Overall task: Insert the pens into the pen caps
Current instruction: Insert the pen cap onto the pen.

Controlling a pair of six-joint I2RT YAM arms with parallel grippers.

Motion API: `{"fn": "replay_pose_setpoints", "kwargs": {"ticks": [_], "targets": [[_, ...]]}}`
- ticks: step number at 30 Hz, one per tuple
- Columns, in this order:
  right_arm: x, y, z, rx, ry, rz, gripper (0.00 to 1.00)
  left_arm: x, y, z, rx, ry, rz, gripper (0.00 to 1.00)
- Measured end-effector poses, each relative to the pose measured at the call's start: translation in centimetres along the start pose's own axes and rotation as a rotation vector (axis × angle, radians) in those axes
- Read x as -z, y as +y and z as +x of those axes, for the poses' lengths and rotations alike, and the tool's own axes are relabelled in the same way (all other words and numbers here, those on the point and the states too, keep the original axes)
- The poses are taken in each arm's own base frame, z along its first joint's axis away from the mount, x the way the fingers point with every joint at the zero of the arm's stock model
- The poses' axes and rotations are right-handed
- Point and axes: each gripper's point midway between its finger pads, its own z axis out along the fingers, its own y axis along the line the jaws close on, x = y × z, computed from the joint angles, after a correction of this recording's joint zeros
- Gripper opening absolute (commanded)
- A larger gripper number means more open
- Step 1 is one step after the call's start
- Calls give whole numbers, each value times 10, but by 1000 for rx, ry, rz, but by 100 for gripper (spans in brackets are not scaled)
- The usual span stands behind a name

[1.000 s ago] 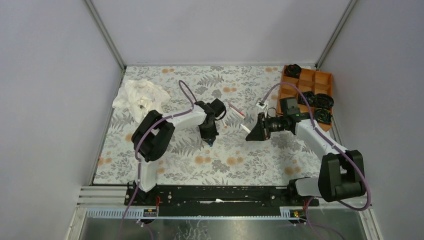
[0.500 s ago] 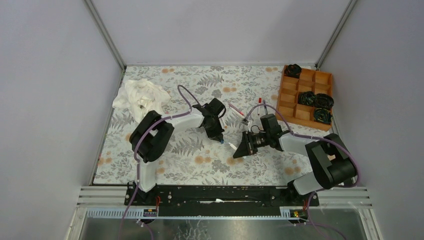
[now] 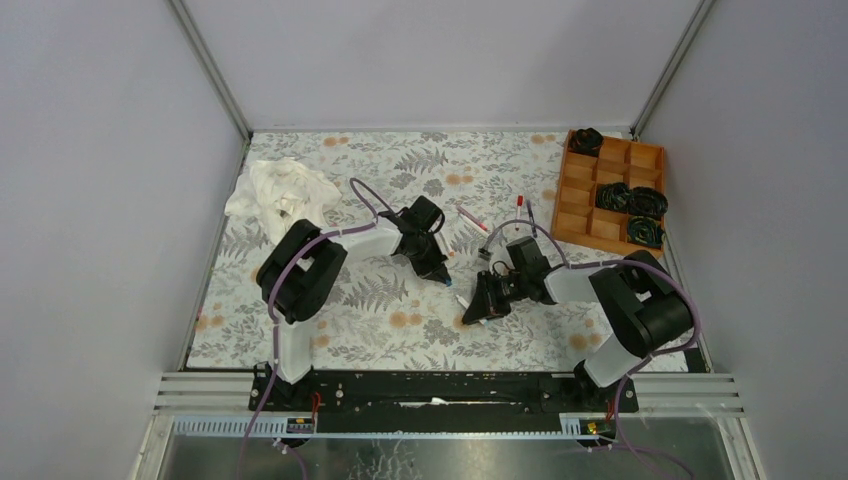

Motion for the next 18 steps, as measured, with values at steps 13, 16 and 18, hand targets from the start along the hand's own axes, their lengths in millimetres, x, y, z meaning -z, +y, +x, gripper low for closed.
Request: {"fn": "replay_pose_setpoints", "kwargs": {"ticks": [13, 16, 18], "targets": [[-15, -6, -13, -34, -15, 16, 0, -3, -5, 3, 16, 29, 33, 3], [-15, -6, -16, -30, -27, 20, 0, -3, -5, 3, 20, 32, 40, 3], [-15, -7, -18, -30, -35, 25, 0, -4, -5, 4, 21, 36, 46, 3]]}}
